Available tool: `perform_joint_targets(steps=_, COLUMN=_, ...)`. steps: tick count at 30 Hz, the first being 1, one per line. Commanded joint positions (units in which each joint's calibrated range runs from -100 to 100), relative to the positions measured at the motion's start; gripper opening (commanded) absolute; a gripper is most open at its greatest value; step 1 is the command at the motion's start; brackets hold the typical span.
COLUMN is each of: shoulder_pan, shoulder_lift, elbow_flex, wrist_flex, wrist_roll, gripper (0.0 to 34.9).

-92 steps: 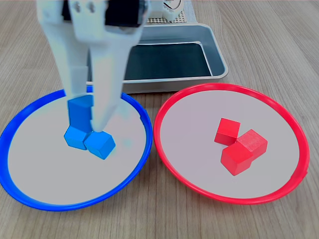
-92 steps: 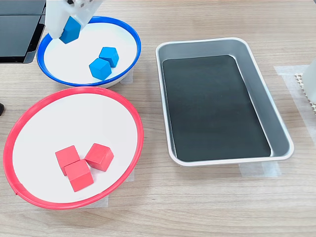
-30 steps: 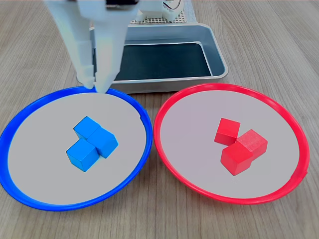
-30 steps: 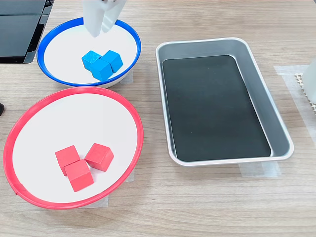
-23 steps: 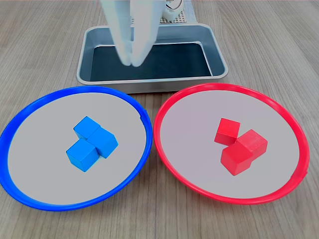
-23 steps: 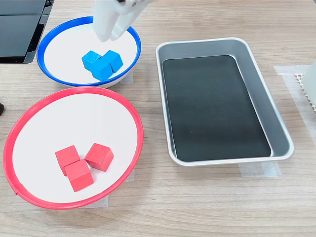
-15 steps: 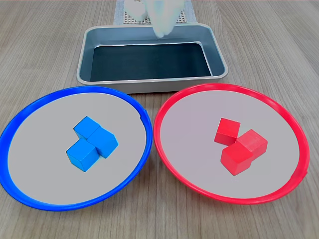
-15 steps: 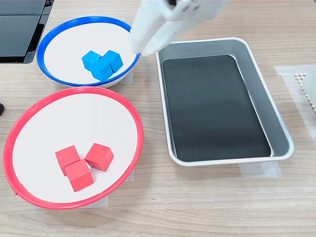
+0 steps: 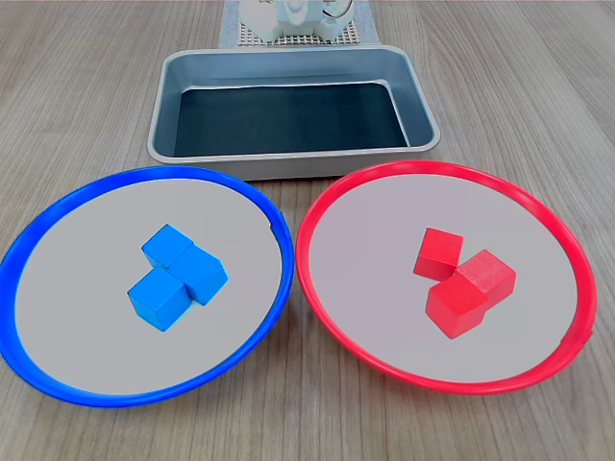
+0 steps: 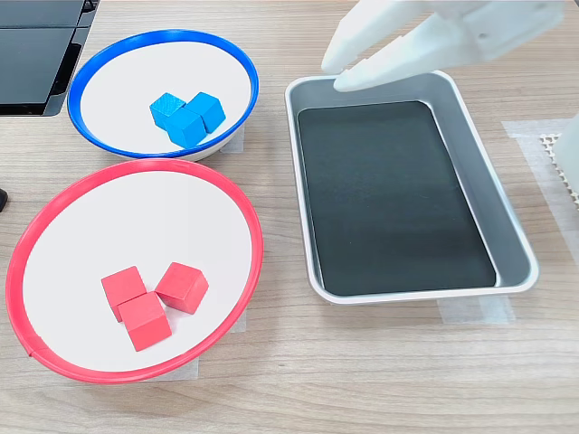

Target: Relocate any misplaced blocks to their matching dishes.

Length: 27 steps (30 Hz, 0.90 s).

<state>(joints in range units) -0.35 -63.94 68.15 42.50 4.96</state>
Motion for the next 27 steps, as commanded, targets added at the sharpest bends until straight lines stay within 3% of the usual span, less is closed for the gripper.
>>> perform_joint_targets(steps=1, shoulder_pan=1.2, shoulder_lift=-13.3, elbow_flex=8.5, wrist_flex=0.7, wrist_roll=-1.4, gripper=0.4)
perform_joint_targets(steps=12, shoulder_pan=1.6, shoulder_lift=-33.6, elbow_flex=23.3, wrist_flex=8.4, wrist_roll=-2.3, gripper=0.4)
perform_joint_targets(steps=27, shoulder_pan=1.6, shoulder_lift=-35.0, elbow_flex=27.4, wrist_flex=10.5, wrist_roll=-3.4, gripper=0.4)
